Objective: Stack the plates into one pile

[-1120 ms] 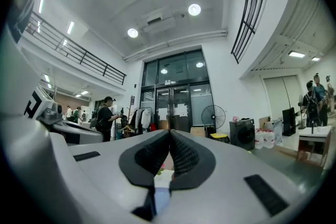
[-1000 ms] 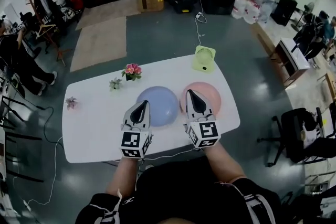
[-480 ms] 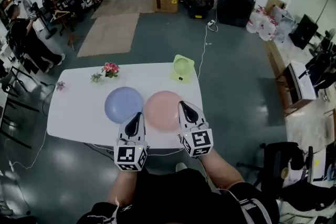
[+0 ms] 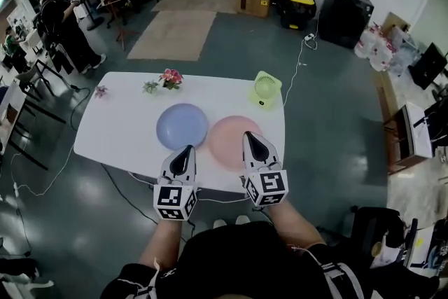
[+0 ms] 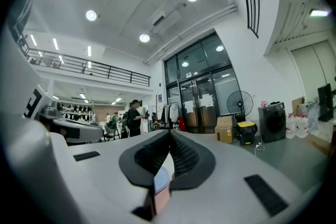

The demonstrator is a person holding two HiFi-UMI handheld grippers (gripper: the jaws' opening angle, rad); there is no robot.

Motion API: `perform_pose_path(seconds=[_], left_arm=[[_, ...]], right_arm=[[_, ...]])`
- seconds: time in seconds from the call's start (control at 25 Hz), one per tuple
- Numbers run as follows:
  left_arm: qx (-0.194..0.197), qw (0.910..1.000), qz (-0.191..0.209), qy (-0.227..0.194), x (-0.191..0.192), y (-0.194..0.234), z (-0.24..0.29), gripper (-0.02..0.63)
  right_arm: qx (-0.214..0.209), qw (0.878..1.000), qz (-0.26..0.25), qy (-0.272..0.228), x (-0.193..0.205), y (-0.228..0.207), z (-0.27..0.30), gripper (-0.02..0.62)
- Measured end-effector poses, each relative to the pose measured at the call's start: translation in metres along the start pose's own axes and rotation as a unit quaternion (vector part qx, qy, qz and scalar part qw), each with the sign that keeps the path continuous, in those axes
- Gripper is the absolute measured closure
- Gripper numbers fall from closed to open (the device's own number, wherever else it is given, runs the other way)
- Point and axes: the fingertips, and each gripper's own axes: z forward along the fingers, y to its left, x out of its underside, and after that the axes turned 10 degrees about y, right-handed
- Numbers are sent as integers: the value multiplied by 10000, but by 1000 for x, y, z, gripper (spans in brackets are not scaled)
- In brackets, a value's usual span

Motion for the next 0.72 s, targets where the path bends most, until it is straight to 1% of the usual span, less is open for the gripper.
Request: perform_pose_path(seconds=[0.08,0.16,0.24,0.32,0.4,0.44,0.48,0.52,0.6,0.72], left_arm=[[-19,10000,48,-73,-5,4,-2,594],[-29,9999,73,-111,-5,6,-5,594],[16,10000,-44,-72,-1,5,-6,594],[30,9998,-191,-59,2,4,-11,594],[-43,9998,-183,-74,2,5,-17,594],[-92,9998,-143,-82,2,5,-20,594],[-138,9998,-110,-91,3,6,-23,594],[-181,9997,-99,-103,4,6,-26,594],[-278,9995,-125,-114,6,9,-30,594],[-424,9990,-157,-72,11,10,-38,594]], right_arm=[[-13,10000,23,-44,-3,4,-1,580],[-4,9999,-107,-79,-5,9,0,580],[14,9998,-156,-96,-6,11,0,580],[9,9998,-68,-160,-9,11,-3,580],[48,9994,-7,-346,-13,11,-7,582],[86,9989,-27,-454,-14,12,-8,509],[124,9985,-88,-526,-15,12,-9,399],[150,9982,-175,-548,-14,13,-8,360],[110,9982,-362,-470,-8,16,-5,359],[-148,9979,-581,-233,5,28,-1,359]])
